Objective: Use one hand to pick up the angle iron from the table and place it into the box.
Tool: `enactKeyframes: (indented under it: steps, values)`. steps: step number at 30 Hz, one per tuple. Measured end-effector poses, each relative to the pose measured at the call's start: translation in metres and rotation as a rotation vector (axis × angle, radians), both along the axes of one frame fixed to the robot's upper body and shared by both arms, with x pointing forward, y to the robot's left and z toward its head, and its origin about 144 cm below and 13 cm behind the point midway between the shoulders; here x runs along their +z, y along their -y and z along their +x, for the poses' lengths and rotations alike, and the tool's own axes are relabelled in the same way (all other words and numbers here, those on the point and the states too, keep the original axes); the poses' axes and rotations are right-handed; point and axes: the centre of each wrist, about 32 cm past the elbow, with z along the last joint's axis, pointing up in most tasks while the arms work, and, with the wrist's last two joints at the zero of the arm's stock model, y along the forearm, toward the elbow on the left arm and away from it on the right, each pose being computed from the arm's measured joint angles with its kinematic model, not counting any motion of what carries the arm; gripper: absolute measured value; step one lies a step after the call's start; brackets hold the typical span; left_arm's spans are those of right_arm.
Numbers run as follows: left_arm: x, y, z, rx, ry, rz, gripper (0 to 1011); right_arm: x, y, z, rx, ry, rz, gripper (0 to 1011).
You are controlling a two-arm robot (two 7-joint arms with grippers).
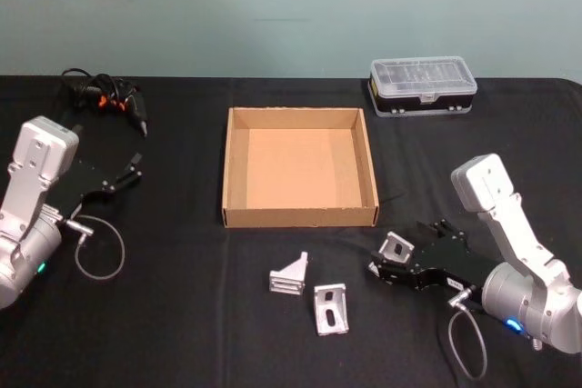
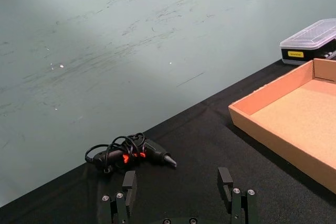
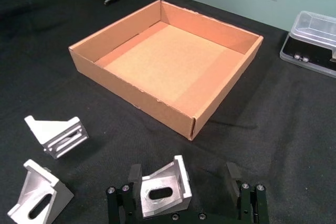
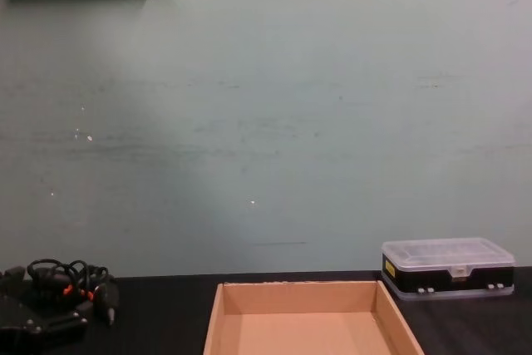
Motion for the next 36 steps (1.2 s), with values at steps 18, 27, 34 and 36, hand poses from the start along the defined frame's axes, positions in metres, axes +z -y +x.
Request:
enactKeyframes:
  steps: [18,27,34,36]
  values:
    - [0.0000,0.0000,0.0000,0.000,0.000,0.000,1011,-0.0020,-0.0007,0.0005,-0.009,0.002,-0.001,1004]
    - [0.0000,0.0000,0.0000,0.000,0.000,0.000,1011,-0.0017,-0.0008,0.0005,-0.009,0.002,-0.001,823]
    - [0.0000,0.0000,0.0000,0.000,0.000,0.000,1011,-0.0015,-0.0008,0.0005,-0.009,0.002,-0.001,626]
    - [0.0000,0.0000,0.0000,0.000,0.000,0.000,1012,-0.0014,-0.0008,0.0005,-0.009,0.002,-0.001,539]
